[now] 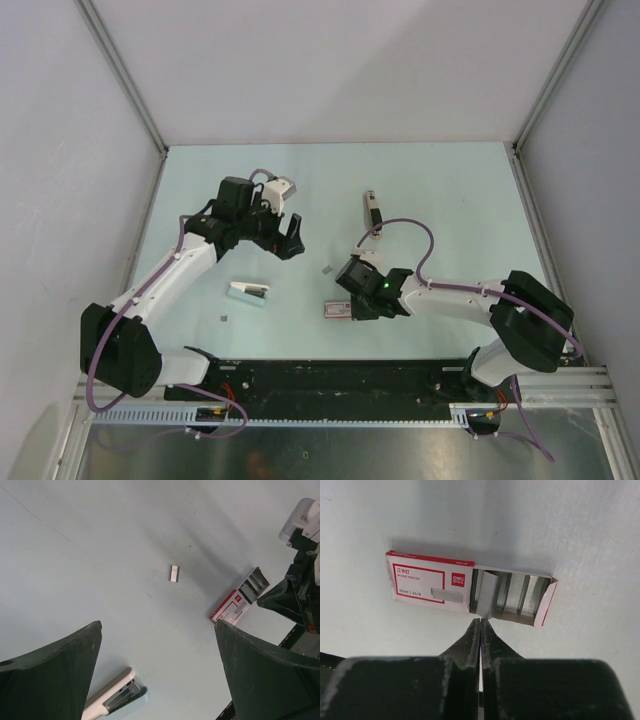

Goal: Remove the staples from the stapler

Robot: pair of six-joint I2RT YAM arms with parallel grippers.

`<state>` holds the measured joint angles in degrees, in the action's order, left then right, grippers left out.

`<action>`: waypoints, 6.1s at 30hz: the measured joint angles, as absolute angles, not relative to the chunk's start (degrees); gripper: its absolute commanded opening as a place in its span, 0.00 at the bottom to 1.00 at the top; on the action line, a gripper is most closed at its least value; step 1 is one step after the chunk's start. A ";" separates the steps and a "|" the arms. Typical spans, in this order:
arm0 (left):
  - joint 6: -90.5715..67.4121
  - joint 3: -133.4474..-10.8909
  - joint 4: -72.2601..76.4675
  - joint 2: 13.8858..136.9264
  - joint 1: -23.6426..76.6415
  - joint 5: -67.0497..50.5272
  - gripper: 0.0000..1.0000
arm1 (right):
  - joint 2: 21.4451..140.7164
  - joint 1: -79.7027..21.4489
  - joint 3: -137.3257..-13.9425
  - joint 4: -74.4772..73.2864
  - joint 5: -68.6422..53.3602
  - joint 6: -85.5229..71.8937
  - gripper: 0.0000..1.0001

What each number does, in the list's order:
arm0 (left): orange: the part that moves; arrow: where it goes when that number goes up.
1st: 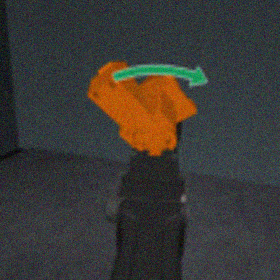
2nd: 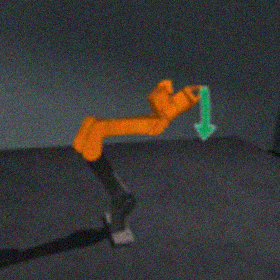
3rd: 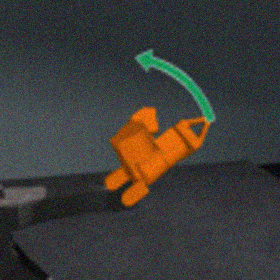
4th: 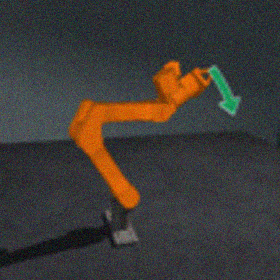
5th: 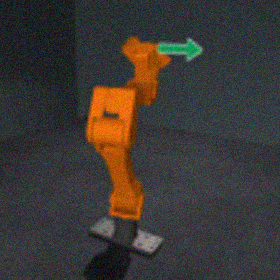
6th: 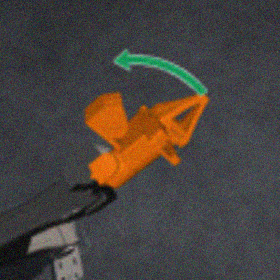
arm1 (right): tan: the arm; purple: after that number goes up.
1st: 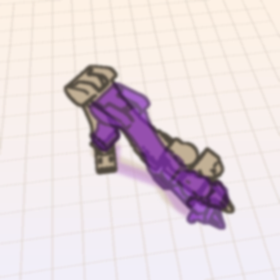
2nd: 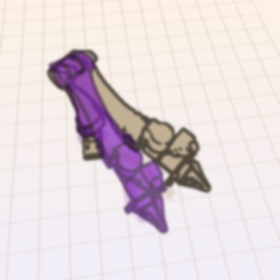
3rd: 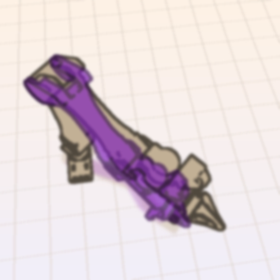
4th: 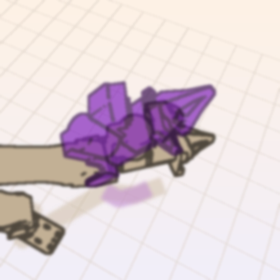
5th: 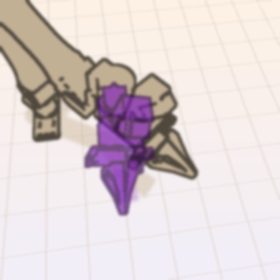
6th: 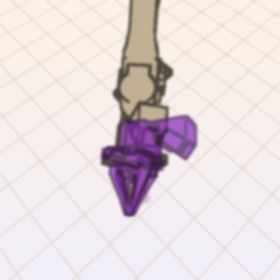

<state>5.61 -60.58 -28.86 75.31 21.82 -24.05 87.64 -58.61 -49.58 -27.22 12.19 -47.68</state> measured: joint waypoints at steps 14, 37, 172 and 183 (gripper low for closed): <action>5.61 -60.16 -29.15 74.85 21.85 -24.51 0.99 | 87.31 -58.63 -49.56 -25.76 12.10 -47.68 0.04; 11.51 -65.49 -26.72 96.77 39.11 -12.51 0.87 | 61.21 -39.16 -49.50 -31.20 13.28 -40.38 0.52; 13.32 -76.84 -33.15 109.32 42.33 -7.92 0.02 | 56.75 -35.77 -47.57 -30.41 10.44 -38.28 0.44; 2.72 -103.90 -37.63 102.91 34.30 -31.99 0.00 | 52.10 -35.70 -47.62 -18.46 -1.52 -33.91 0.67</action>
